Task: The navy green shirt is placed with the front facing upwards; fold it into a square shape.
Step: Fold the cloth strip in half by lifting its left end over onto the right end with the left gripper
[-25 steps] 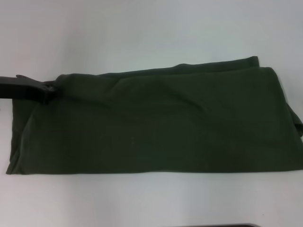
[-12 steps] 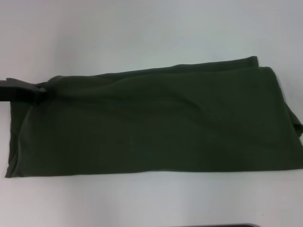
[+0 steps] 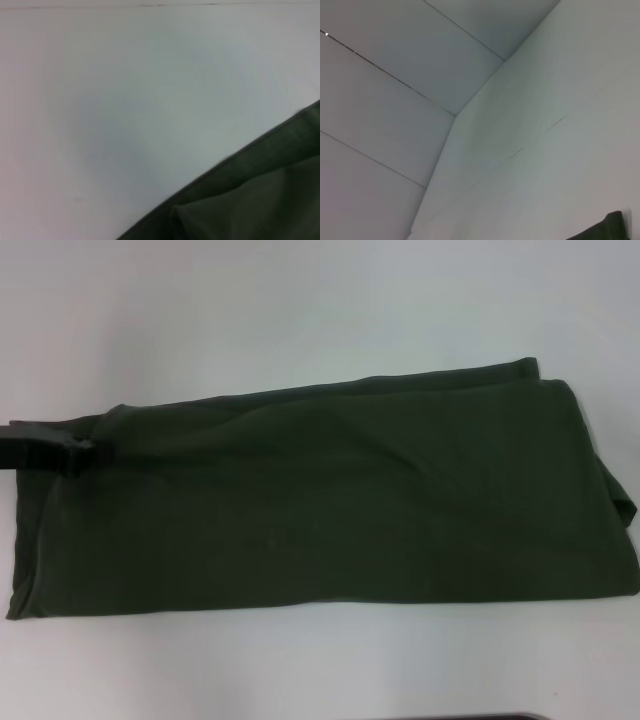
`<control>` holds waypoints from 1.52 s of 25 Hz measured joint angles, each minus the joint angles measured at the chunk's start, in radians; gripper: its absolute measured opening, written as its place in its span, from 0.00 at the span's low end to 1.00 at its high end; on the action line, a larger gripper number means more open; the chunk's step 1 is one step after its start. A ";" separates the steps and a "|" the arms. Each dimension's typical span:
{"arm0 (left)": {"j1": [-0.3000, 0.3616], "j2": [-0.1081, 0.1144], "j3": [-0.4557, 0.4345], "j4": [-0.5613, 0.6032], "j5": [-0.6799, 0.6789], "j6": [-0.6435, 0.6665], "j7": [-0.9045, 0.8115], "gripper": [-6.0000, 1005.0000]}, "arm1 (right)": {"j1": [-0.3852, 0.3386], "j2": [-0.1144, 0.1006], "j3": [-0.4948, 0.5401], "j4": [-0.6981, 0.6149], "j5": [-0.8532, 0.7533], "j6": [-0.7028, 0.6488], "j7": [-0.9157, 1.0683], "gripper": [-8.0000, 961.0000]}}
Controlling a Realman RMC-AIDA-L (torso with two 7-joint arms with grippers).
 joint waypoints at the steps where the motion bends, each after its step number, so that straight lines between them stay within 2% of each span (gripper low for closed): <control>1: 0.000 0.000 0.001 -0.001 0.000 0.001 0.000 0.03 | 0.000 0.000 0.000 0.000 0.000 0.000 0.000 0.84; 10: -0.001 -0.001 -0.001 0.001 -0.005 0.010 -0.003 0.03 | -0.002 0.000 0.000 0.000 0.000 -0.001 0.000 0.84; 16: -0.007 0.001 -0.013 0.001 -0.006 -0.004 -0.005 0.19 | -0.003 0.000 0.000 0.000 0.000 -0.002 0.000 0.84; 22: -0.010 0.003 -0.035 0.007 -0.027 -0.039 -0.005 0.46 | -0.003 0.000 0.000 0.000 0.000 -0.001 0.000 0.85; 26: -0.012 0.008 -0.079 0.018 -0.037 -0.046 -0.008 0.64 | -0.002 0.000 0.000 0.000 0.000 -0.001 0.000 0.85; 29: -0.008 0.012 -0.113 0.032 -0.037 -0.021 -0.018 0.64 | 0.001 0.001 0.000 0.000 0.000 0.000 0.000 0.85; 38: 0.009 0.020 -0.140 0.043 -0.030 0.121 -0.029 0.63 | 0.008 0.003 -0.003 0.001 0.000 0.004 -0.015 0.85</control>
